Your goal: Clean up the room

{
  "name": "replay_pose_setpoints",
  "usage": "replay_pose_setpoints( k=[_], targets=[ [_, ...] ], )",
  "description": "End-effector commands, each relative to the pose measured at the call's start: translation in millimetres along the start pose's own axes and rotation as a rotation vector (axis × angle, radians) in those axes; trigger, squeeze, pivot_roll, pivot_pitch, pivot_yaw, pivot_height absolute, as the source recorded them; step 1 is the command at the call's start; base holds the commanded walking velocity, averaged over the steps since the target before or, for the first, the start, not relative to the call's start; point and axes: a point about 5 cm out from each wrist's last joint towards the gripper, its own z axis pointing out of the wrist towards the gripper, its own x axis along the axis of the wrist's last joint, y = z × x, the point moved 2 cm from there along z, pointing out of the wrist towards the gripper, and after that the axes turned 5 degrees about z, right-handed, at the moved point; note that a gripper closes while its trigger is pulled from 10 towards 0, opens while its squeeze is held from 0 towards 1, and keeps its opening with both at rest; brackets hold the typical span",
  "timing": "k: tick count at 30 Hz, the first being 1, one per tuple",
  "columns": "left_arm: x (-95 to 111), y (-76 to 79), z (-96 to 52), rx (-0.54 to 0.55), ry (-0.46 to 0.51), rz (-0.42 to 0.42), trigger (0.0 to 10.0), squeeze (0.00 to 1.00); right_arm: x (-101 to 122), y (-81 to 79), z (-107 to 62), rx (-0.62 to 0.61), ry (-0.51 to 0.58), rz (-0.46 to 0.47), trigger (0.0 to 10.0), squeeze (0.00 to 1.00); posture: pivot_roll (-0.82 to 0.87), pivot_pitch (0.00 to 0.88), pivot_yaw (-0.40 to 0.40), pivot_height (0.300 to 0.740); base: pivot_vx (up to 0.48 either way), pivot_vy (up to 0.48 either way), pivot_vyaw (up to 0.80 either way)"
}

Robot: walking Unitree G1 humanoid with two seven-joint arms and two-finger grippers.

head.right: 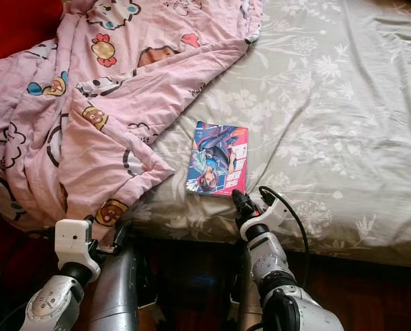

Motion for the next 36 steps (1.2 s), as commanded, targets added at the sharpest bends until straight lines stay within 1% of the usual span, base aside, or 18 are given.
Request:
replay_pose_setpoints(
  k=[1, 10, 11, 12, 16, 19, 20, 21, 23, 24, 26, 27, 30, 31, 33, 35, 36],
  targets=[
    [-11.2, 0.1, -4.2, 0.004, -0.047, 0.0, 10.0, 0.0, -15.1, 6.5, -6.5, -0.015, -0.037, 0.031, 0.0, 0.0, 0.14, 0.352, 0.013, 0.577, 0.0, 0.0, 0.0],
    [-13.6, 0.6, 1.7, 0.002, -0.047, -0.005, 10.0, 0.0, -12.3, 4.8, -4.9, -0.013, -0.028, 0.025, 0.0, 0.0, 0.13, 0.335, 0.008, 0.577, 0.0, 0.0, 0.0],
    [-14.2, 0.7, 5.3, 0.003, -0.045, -0.006, 10.0, 0.0, -5.3, 3.5, -3.7, -0.006, 0.015, 0.028, 0.0, 0.0, 0.13, 0.325, 0.006, 0.577, 0.0, 0.0, 0.0],
    [-14.7, 0.8, 9.0, 0.004, -0.042, -0.007, 10.0, 0.0, 0.7, 3.0, -3.3, -0.003, 0.048, 0.012, 0.0, 0.0, 0.12, 0.316, 0.003, 0.577, 0.0, 0.0, 0.0],
    [-15.9, 1.5, 17.5, 0.007, -0.036, -0.013, 10.0, 0.0, 9.3, 5.1, -4.7, -0.022, 0.109, -0.013, 0.0, 0.0, 0.1, 0.29, -0.004, 0.577, 0.0, 0.0, 0.0],
    [-15.1, 3.0, 25.4, 0.008, -0.025, -0.017, 10.0, 0.0, 19.2, 15.3, -11.5, -0.11, 0.201, -0.059, 0.0, 0.0, 0.08, 0.262, -0.011, 0.577, 0.0, 0.0, 0.0],
    [-14.7, 3.7, 30.5, 0.008, -0.02, -0.018, 10.0, 0.0, 23.9, 21.2, -15.9, -0.156, 0.247, -0.064, 0.0, 0.0, 0.07, 0.249, -0.014, 0.577, 0.0, 0.0, 0.0],
    [-14.5, 3.8, 33.5, 0.008, -0.019, -0.019, 10.0, 0.0, 25.6, 23.5, -17.8, -0.173, 0.261, -0.074, 0.0, 0.0, 0.07, 0.231, -0.018, 0.577, 0.0, 0.0, 0.0],
    [-12.5, 3.1, 36.6, 0.009, -0.006, -0.02, 10.0, 0.0, 27.6, 28.0, -24.6, -0.201, 0.289, -0.151, 0.0, 0.0, 0.06, 0.222, -0.021, 0.577, 0.0, 0.0, 0.0],
    [-11.3, 2.4, 40.3, 0.011, 0.004, -0.022, 10.0, 0.0, 28.4, 31.3, -29.9, -0.224, 0.316, -0.185, 0.0, 0.0, 0.05, 0.203, -0.025, 0.577, 0.0, 0.0, 0.0],
    [-11.6, 2.4, 45.4, 0.013, 0.009, -0.023, 10.0, 0.0, 28.4, 34.0, -32.9, -0.249, 0.334, -0.184, 0.0, 0.0, 0.04, 0.185, -0.03, 0.577, 0.0, 0.0, 0.0],
    [-11.5, 2.8, 48.6, 0.014, 0.013, -0.024, 10.0, 0.0, 27.8, 34.9, -35.7, -0.263, 0.347, -0.206, 0.0, 0.0, 0.04, 0.173, -0.033, 0.577, 0.0, 0.0, 0.0],
    [-11.3, 3.0, 50.0, 0.015, 0.017, -0.024, 10.0, 0.0, 27.8, 34.3, -37.3, -0.267, 0.358, -0.223, 0.0, 0.0, 0.03, 0.168, -0.034, 0.577, 0.0, 0.0, 0.0],
    [-11.0, 3.7, 54.0, 0.016, 0.023, -0.024, 10.0, 0.0, 29.4, 33.4, -38.8, -0.284, 0.382, -0.241, 0.0, 0.0, 0.02, 0.148, -0.04, 0.577, 0.0, 0.0, 0.0],
    [-10.5, 3.9, 55.7, 0.017, 0.027, -0.024, 10.0, 0.0, 30.1, 33.1, -39.3, -0.294, 0.393, -0.245, 0.0, 0.0, 0.02, 0.143, -0.042, 0.577, 0.0, 0.0, 0.0],
    [-8.3, 4.7, 59.2, 0.021, 0.04, -0.026, 10.0, 0.0, 30.7, 34.8, -43.8, -0.344, 0.426, -0.257, 0.0, 0.0, 0.01, 0.12, -0.052, 0.577, 0.0, 0.0, 0.0],
    [-7.9, 4.6, 60.5, 0.024, 0.047, -0.026, 10.0, 0.0, 29.6, 41.7, -48.7, -0.398, 0.444, -0.198, 0.0, 0.0, 0.01, 0.112, -0.056, 0.577, 0.0, 0.0, 0.0]
  ],
)
